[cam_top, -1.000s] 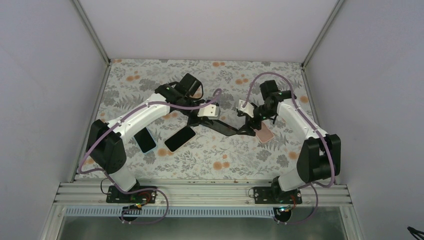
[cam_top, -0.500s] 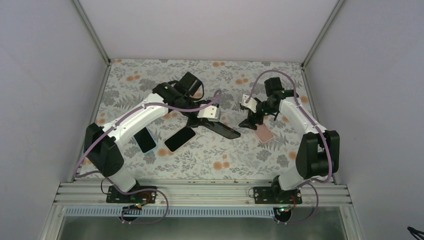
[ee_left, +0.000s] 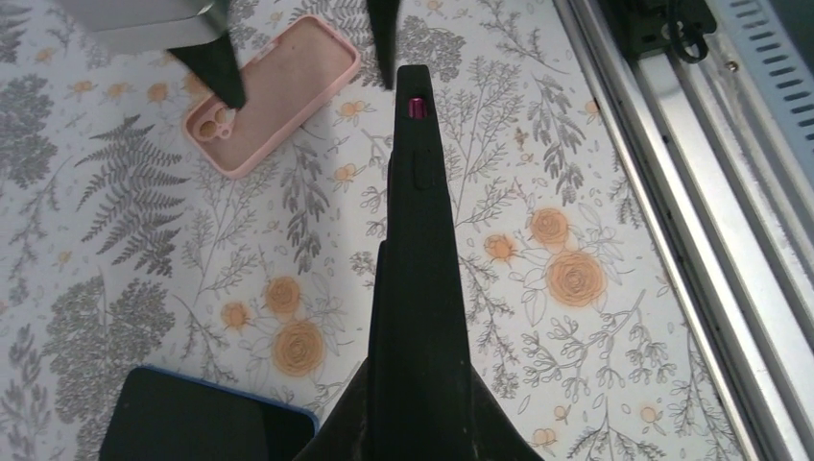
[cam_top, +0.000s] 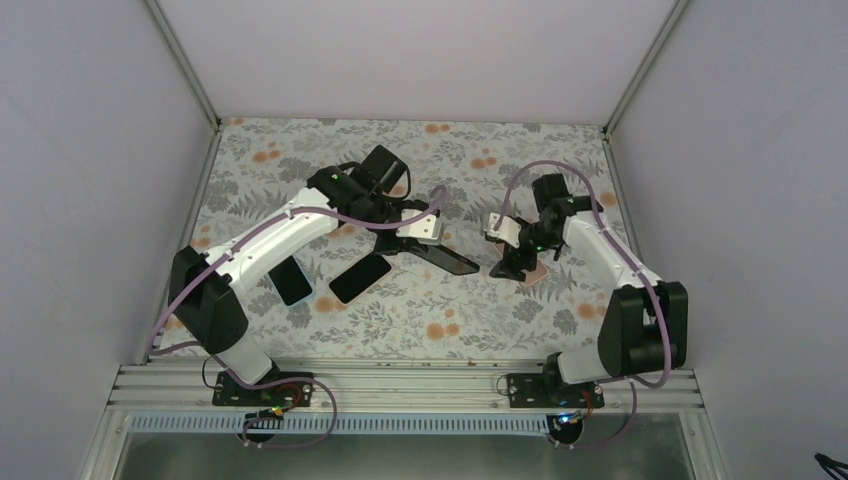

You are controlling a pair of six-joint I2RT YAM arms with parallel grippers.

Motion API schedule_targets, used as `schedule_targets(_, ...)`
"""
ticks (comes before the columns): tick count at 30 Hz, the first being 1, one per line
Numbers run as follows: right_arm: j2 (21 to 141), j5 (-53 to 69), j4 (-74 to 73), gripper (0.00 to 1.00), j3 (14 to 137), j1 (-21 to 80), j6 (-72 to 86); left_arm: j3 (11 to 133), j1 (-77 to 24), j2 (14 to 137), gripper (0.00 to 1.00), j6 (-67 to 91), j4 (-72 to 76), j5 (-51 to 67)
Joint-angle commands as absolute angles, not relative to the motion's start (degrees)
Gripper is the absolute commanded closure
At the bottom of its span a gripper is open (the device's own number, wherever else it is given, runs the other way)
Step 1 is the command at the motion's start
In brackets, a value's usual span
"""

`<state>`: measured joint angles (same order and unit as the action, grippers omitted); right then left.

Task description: Take the phone out of the phone case

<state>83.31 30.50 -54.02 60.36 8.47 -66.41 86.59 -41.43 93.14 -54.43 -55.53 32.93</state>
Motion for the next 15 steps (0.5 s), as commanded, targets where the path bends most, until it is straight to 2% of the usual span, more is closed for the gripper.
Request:
schedule_targets(1, 78.3, 30.2, -59.4, 0.08, 59.1, 8.1, -68.6, 87.6, -41.4, 92.4, 0.98, -55.2, -51.9, 32.5)
schedule_targets(15, 78.7, 38.9, -59.6, 0.09, 62.3, 12.4, -64.9, 88.0, -41.6, 94.6, 0.98, -54.6, -50.2, 31.6)
